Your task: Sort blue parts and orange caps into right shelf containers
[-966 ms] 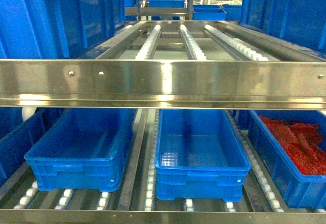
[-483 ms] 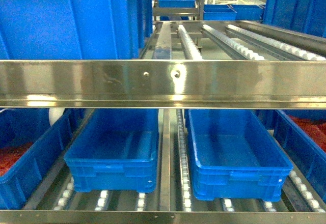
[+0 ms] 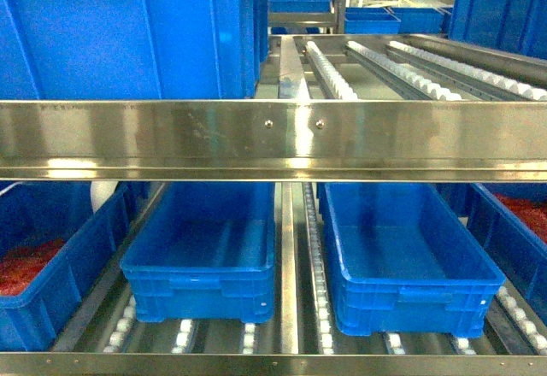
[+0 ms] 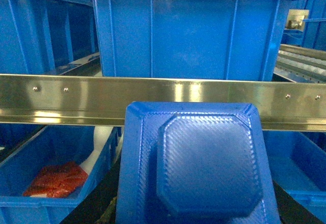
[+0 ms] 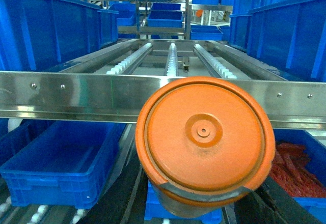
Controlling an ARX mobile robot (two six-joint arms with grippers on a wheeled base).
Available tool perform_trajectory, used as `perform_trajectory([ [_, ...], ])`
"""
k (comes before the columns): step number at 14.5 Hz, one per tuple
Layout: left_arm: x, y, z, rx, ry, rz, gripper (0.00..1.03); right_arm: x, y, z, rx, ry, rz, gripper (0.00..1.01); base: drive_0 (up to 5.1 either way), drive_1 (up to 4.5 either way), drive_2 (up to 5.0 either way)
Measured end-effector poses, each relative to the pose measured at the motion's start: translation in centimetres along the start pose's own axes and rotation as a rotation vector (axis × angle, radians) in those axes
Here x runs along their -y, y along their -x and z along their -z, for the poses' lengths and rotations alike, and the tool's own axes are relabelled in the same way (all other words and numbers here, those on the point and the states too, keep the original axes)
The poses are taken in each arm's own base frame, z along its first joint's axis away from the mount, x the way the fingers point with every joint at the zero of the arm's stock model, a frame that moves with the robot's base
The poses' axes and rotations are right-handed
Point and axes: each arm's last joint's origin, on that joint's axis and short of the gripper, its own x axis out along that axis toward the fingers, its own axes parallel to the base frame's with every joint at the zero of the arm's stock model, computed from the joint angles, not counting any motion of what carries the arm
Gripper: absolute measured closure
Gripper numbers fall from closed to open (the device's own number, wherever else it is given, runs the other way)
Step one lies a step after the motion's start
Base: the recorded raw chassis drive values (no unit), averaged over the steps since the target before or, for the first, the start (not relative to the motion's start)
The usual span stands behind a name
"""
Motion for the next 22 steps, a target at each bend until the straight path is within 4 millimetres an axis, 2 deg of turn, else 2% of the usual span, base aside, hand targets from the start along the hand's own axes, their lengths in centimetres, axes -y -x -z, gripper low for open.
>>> perform_trajectory([
  [1,0.00,0.00,0.01,-0.001,0.000,0.000,0.60,0.00,0.00,-0.01,0.001,0.000,0.000,0.60,-4.9,2.51,2.5],
  [22,0.00,0.00,0.00,0.000,0.000,0.000,0.60,0.01,0.00,0.00,0.000,-0.007,0.003,0.60,0.0,0.00,0.0],
])
